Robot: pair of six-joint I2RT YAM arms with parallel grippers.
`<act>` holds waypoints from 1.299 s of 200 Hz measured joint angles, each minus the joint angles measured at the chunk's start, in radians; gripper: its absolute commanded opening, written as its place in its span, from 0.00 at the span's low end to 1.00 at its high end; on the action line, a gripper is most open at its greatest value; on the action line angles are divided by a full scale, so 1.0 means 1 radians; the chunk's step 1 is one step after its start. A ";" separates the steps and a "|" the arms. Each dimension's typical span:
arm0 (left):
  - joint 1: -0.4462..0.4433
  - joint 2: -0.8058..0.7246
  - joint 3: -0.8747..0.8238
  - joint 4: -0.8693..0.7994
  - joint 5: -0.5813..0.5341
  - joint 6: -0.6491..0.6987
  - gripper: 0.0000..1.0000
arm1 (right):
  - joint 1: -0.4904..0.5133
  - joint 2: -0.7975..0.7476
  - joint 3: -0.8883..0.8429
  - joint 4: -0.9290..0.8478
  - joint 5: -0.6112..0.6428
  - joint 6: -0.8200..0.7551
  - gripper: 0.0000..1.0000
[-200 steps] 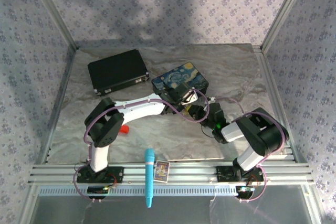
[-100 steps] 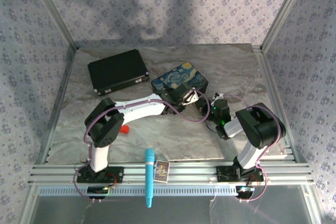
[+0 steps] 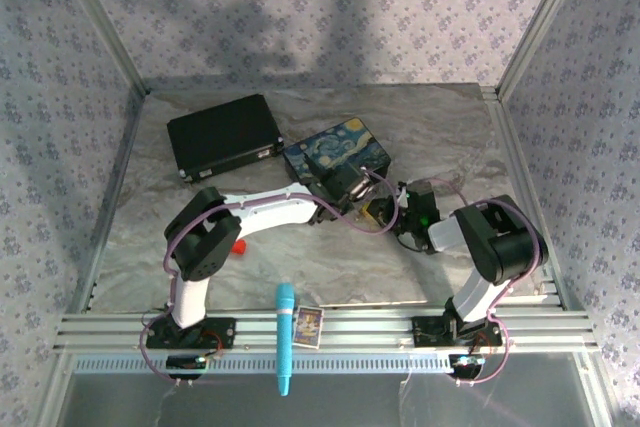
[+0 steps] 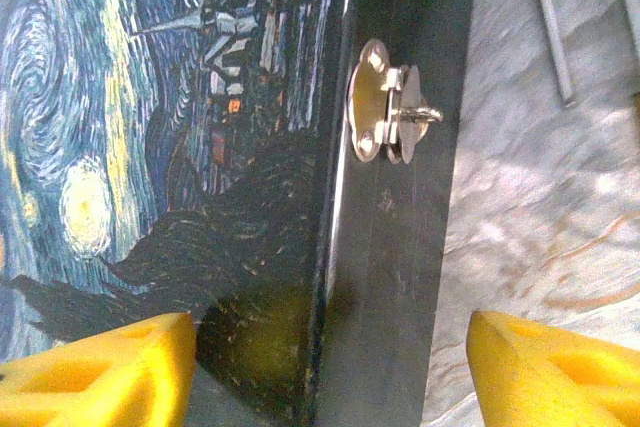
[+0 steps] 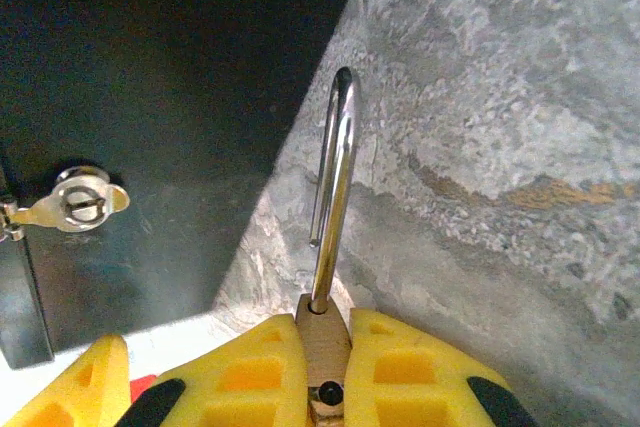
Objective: Unlock the padlock with the key
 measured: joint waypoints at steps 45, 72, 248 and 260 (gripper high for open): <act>0.000 0.000 -0.031 -0.025 -0.117 -0.152 0.84 | -0.021 -0.030 0.095 -0.275 -0.043 -0.137 0.01; 0.000 -0.004 -0.058 -0.030 -0.193 -0.243 0.85 | -0.033 -0.066 0.160 -0.490 -0.035 -0.226 0.05; 0.083 -0.176 -0.243 -0.108 -0.290 -0.569 0.87 | 0.040 -0.167 0.372 -1.206 0.324 -0.542 0.54; 0.088 -0.192 -0.254 -0.109 -0.293 -0.573 0.87 | 0.044 -0.190 0.372 -1.217 0.328 -0.543 0.58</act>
